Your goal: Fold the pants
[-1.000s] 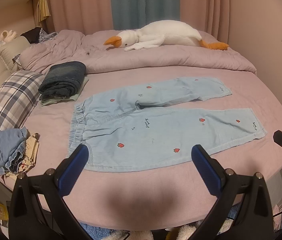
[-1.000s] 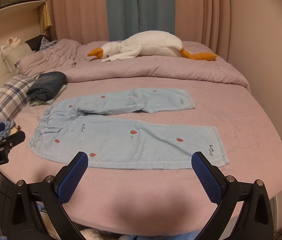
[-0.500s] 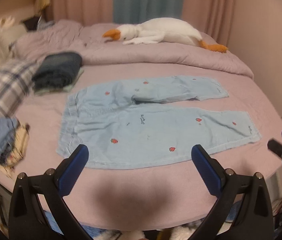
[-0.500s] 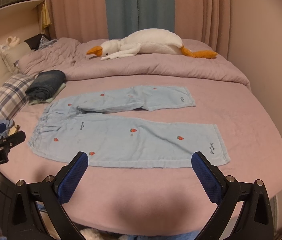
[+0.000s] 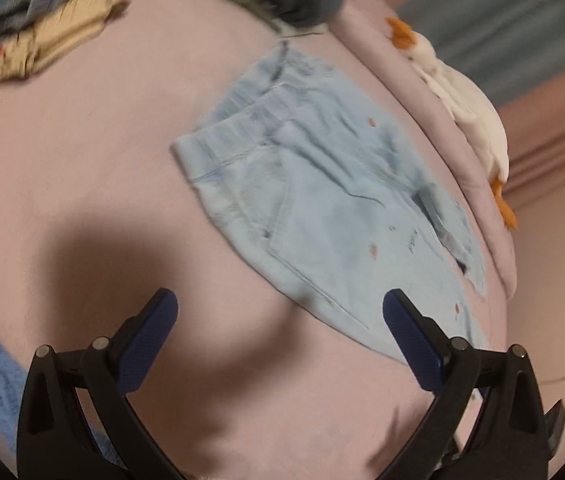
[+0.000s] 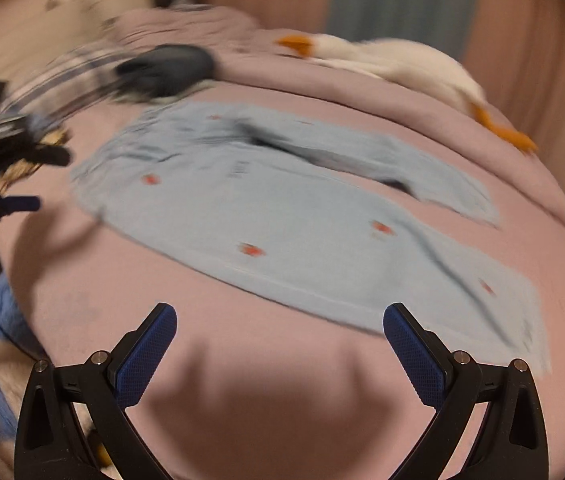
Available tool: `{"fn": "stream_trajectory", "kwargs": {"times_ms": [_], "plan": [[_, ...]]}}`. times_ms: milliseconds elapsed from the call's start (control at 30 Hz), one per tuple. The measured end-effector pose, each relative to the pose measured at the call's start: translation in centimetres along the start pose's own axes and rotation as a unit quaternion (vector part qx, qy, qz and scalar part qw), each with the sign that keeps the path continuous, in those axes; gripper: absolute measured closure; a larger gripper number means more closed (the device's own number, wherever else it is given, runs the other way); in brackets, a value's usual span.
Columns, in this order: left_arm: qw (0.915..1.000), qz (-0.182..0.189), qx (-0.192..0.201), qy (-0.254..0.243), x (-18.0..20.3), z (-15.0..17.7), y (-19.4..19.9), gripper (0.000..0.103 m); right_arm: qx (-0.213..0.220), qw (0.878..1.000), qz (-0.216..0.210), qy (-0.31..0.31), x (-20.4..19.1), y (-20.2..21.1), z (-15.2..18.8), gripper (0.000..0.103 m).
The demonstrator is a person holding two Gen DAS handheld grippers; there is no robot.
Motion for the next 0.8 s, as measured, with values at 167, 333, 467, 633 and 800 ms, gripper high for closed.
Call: {"fn": "stream_trajectory", "kwargs": {"times_ms": [167,333,467,633,800], "plan": [[0.9990,0.018,0.024,0.033,-0.1,-1.4,-1.6,0.002,0.022,0.992,-0.041,0.116,-4.8,-3.6,-0.6,0.003],[0.9952,0.029,0.051,0.079,-0.7,-4.1,-3.2,0.030,0.044,0.971,-0.029,0.233,-8.1,-5.5,-0.2,0.028],[0.9938,0.020,0.041,0.101,-2.1,-5.0,-4.4,0.078,0.075,0.954,-0.012,0.290,-9.4,-5.9,-1.1,0.047],[0.9946,0.034,0.041,0.089,-2.8,-5.1,-3.4,0.086,0.070,0.948,-0.011,0.311,-10.1,-6.6,-0.8,0.089],[0.9964,0.029,0.067,0.044,-2.4,-5.3,-0.8,0.086,0.071,0.956,-0.026,0.283,-10.0,-5.3,-1.5,0.096]]}}
Point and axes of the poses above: each gripper's, at about its wrist camera, not at the fingertips, and y roughly against the way its jaws point, x to its right, z to its underside, the point moved 9 cm from there along -y, roughly the way its jaws point, and after that the axes turned 13 degrees about x, right-handed, at the moved point
